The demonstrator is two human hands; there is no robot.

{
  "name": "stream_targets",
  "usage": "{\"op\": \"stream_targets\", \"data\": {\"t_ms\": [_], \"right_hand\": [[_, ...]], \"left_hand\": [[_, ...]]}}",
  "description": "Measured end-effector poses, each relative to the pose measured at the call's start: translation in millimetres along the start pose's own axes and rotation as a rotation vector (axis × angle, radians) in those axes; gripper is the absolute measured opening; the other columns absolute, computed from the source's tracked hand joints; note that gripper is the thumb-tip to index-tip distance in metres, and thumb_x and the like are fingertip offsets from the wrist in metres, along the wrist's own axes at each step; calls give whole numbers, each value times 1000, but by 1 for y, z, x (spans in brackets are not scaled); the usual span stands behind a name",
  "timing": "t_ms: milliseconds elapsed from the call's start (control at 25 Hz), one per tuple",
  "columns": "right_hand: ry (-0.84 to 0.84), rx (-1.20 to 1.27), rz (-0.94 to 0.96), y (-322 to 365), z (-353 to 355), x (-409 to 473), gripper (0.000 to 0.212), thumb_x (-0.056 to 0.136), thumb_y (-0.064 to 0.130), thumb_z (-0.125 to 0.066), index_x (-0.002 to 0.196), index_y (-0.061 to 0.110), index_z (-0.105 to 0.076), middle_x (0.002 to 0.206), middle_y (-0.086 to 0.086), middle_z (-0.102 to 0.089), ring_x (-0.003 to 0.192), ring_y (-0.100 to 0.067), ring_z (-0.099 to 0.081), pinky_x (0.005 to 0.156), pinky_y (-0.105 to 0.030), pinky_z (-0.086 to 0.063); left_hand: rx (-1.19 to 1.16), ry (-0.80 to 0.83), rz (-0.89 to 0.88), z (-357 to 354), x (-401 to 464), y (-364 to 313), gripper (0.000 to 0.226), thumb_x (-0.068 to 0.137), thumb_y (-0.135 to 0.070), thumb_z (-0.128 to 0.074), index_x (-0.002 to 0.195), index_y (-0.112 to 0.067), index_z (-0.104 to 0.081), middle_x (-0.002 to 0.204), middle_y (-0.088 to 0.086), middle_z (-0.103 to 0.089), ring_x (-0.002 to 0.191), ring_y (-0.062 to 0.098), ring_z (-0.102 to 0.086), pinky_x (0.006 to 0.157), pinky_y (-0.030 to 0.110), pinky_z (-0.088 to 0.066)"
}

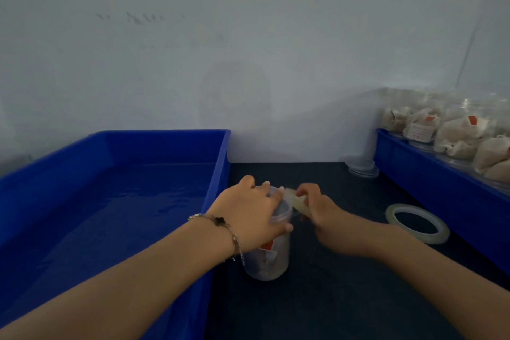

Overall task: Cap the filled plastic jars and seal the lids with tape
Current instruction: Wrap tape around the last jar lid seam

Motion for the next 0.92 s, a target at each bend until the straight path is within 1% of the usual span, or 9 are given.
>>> {"op": "stream_targets", "data": {"t_ms": [120,240,320,400,440,480,600,760,920], "right_hand": [[-44,-108,84,0,7,-17,68,92,10,-51,117,54,-6,89,5,-51,69,-11,-53,59,-19,-47],[-177,-396,90,-1,24,-26,51,98,35,-41,132,40,-4,83,8,-59,60,-9,-52,51,-22,-39],[-226,-647,106,-2,26,-28,35,99,45,-34,129,27,-29,93,8,-62,65,-10,-53,56,-23,-33],[-259,-771,147,1,24,-25,22,96,40,-49,109,22,-50,94,5,-65,72,-13,-60,61,-25,-34],[-287,-786,143,1,25,-23,17,93,31,-56,105,20,-53,94,4,-66,76,-15,-63,63,-27,-34],[-296,-773,109,0,26,-18,17,92,23,-56,108,19,-52,101,2,-65,86,-17,-64,68,-29,-33],[-339,-703,4,-3,26,5,28,95,15,-47,123,17,-42,120,-1,-61,107,-22,-59,83,-35,-36],[-348,-706,-15,5,24,35,39,93,12,-48,131,12,-38,126,-7,-59,111,-27,-58,90,-41,-36],[-283,-591,32,14,11,57,42,96,23,-48,134,13,-33,127,-5,-56,115,-25,-56,92,-44,-35]], "left_hand": [[-174,110,-85,-3,1,8,59,95,-47,-41,148,-31,-20,157,-9,-17,140,17,-24,109,35,-29],[-388,190,-76,-9,-3,20,63,93,-35,-52,147,-39,-19,152,-26,-9,144,5,-8,115,32,-16],[-494,206,-67,-11,-5,25,65,92,-27,-57,145,-40,-21,152,-23,-13,143,2,-5,118,33,-12],[-545,198,-69,-11,-4,27,65,92,-21,-57,145,-37,-24,154,-16,-19,143,1,-5,119,35,-9],[-563,194,-74,-10,-4,27,65,92,-20,-57,145,-35,-24,154,-15,-20,143,1,-4,120,35,-7],[-577,193,-79,-10,-4,26,64,92,-19,-57,145,-34,-25,154,-15,-21,142,0,-4,120,34,-6],[-590,190,-92,-11,-5,26,63,92,-19,-56,145,-32,-26,153,-17,-21,140,-3,-3,118,32,-7],[-576,181,-115,-12,-3,25,63,93,-20,-56,145,-33,-24,153,-18,-20,134,-9,-1,116,29,-6],[-579,174,-106,-12,-2,26,63,93,-17,-55,145,-33,-25,154,-16,-18,143,3,-4,117,30,-3]]}}
Point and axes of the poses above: each hand's wrist, its own x-axis towards the middle knuckle, its own z-axis out of the back of the hand, y = z × x, the point moved 8 cm from there along x, towards the middle knuckle
